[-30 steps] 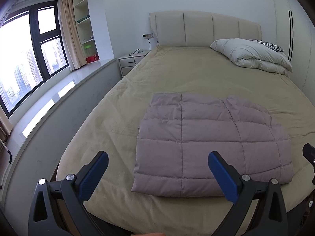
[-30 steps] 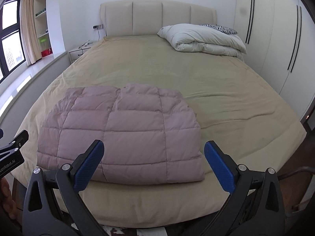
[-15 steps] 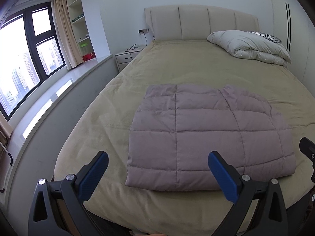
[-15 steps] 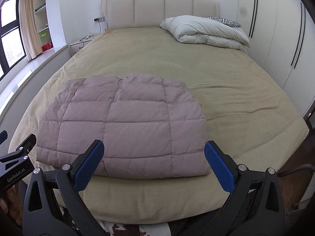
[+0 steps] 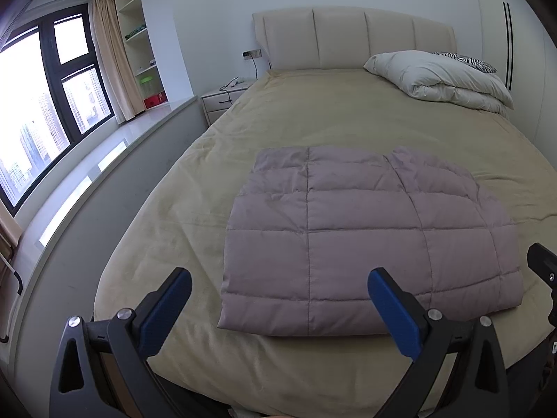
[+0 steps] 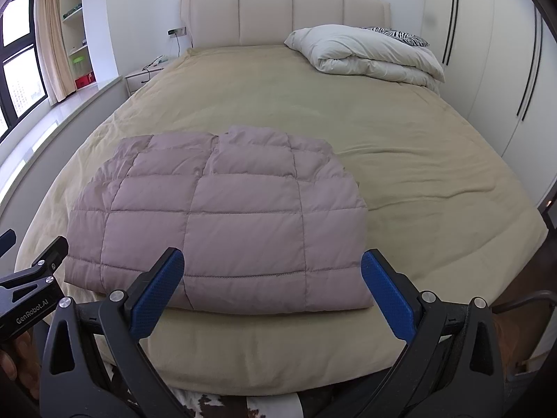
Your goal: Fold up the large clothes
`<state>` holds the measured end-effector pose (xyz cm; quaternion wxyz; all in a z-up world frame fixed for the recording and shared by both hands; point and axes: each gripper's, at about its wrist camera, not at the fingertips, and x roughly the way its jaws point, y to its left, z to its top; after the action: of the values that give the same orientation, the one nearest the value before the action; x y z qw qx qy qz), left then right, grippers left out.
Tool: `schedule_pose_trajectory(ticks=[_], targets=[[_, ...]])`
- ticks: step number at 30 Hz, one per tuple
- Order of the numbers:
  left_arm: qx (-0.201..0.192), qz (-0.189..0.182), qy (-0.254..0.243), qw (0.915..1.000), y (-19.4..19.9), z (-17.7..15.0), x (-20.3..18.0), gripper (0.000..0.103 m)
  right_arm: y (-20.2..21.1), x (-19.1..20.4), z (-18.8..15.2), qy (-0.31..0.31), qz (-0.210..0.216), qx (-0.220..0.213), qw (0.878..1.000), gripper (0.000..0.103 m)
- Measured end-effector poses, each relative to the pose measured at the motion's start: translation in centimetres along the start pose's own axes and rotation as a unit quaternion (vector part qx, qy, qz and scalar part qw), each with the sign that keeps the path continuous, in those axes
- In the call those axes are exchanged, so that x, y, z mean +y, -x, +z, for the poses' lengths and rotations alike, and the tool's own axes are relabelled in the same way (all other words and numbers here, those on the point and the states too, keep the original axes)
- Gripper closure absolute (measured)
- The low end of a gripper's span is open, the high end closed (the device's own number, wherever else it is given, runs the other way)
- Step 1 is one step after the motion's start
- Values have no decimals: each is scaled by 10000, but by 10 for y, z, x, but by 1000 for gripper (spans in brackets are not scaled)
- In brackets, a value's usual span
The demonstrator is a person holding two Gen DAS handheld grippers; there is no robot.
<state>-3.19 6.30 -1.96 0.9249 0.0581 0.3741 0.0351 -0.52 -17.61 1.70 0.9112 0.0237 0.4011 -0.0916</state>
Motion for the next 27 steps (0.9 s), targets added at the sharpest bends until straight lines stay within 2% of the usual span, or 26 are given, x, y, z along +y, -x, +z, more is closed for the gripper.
schedule_pose_trajectory(ticks=[27], targets=[[34, -1, -2, 10000, 0, -1, 0, 0, 0, 1, -3, -1, 20, 46, 10000, 0]])
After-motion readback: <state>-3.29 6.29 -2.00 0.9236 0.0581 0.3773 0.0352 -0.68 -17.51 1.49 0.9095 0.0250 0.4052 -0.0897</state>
